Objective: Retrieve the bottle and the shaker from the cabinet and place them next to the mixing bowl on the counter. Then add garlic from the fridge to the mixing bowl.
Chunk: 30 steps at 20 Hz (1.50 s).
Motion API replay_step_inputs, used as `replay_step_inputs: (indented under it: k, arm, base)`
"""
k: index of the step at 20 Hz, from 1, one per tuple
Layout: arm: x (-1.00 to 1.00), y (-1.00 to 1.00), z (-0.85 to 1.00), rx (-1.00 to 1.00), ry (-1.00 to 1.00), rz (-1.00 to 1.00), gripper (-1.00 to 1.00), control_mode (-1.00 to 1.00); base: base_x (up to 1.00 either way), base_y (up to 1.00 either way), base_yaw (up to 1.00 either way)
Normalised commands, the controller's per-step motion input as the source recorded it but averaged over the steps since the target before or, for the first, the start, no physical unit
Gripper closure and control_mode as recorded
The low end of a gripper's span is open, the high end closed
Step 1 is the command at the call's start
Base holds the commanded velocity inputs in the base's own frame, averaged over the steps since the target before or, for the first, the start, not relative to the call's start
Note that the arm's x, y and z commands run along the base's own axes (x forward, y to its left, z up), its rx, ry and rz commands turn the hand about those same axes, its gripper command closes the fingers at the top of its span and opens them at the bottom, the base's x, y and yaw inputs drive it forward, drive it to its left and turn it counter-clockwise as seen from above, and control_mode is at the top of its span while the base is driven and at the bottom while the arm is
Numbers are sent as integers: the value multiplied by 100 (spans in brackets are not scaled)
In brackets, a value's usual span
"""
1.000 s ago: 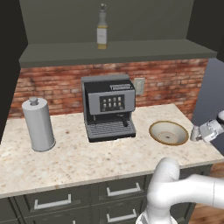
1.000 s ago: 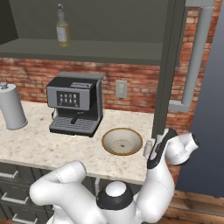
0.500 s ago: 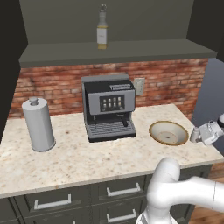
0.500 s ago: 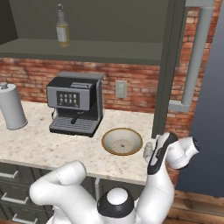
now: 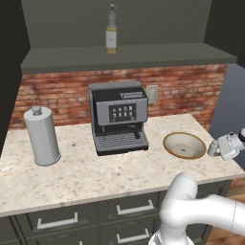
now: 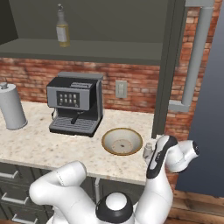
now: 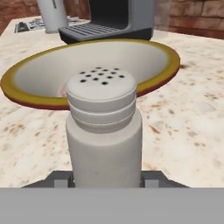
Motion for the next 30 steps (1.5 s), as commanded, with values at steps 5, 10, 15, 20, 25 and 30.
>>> replay_step_inputs:
  k: [5, 10, 15, 20, 25, 30]
  arm:
    - [0, 0, 0, 0, 0, 0, -100, -100]
    - [0, 0, 0, 0, 0, 0, -100, -100]
    - [0, 0, 0, 0, 0, 0, -100, -100]
    - [0, -16, 0, 0, 0, -3, -100, -100]
    - [-4, -56, 0, 6, 0, -18, -100, -100]
    - [-16, -13, 1, 7, 0, -15, -100, -100]
  base:
    - [0, 0, 0]
    - [0, 0, 0]
    - [0, 0, 0]
    - [0, 0, 0]
    - [0, 0, 0]
    - [0, 0, 0]
